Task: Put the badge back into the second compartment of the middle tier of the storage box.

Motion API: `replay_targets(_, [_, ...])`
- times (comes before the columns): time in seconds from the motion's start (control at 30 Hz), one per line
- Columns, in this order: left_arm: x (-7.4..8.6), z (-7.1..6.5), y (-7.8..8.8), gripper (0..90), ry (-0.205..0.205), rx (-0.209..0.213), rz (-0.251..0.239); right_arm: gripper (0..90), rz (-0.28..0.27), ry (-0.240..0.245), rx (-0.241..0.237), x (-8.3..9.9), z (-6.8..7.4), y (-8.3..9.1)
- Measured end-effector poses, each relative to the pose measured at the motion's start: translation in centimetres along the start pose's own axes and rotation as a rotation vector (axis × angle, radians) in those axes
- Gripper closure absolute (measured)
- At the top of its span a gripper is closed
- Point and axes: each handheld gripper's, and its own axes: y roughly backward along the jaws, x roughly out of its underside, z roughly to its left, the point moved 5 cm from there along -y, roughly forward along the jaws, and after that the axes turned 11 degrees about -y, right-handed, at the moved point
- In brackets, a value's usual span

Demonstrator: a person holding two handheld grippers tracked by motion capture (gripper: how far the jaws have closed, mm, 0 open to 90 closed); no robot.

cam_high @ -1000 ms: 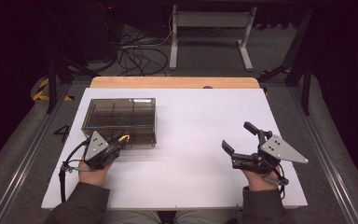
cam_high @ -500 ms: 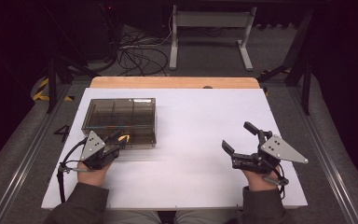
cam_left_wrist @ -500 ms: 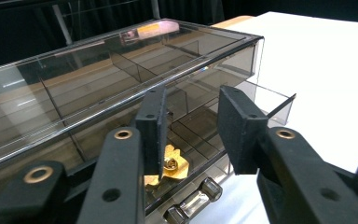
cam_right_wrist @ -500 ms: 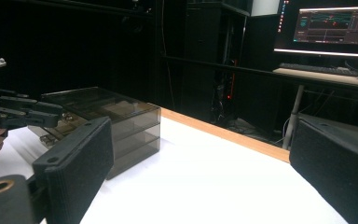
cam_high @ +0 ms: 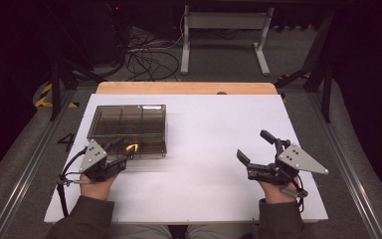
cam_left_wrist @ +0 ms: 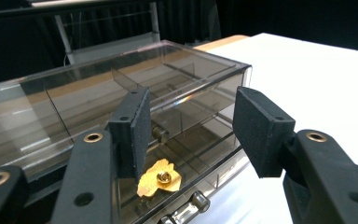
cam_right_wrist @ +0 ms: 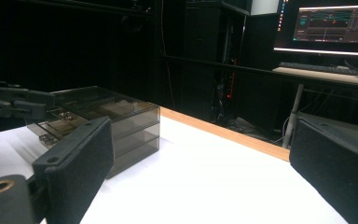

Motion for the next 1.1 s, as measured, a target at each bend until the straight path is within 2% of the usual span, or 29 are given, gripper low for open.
replay_targets(0.23, [-0.4, 0.1, 0.5, 43.7, 0.010, -0.003, -0.019, 7.2, 0.000, -0.004, 0.001, 0.0, 0.0, 0.0])
replay_targets(0.43, [-0.9, -0.1, 0.9, 36.4, 0.017, -0.021, -0.043, 7.2, 0.000, 0.002, 0.001, 0.0, -0.1, 0.0])
replay_targets(0.93, [-1.9, -0.4, 1.7, 25.5, 0.021, -0.006, -0.080, 7.2, 0.001, -0.006, 0.004, 0.1, -0.2, 0.0])
replay_targets(1.1, [-2.1, -0.4, 2.0, 21.4, 0.029, -0.013, -0.086, 7.2, -0.003, -0.005, 0.004, 0.1, -0.2, 0.1])
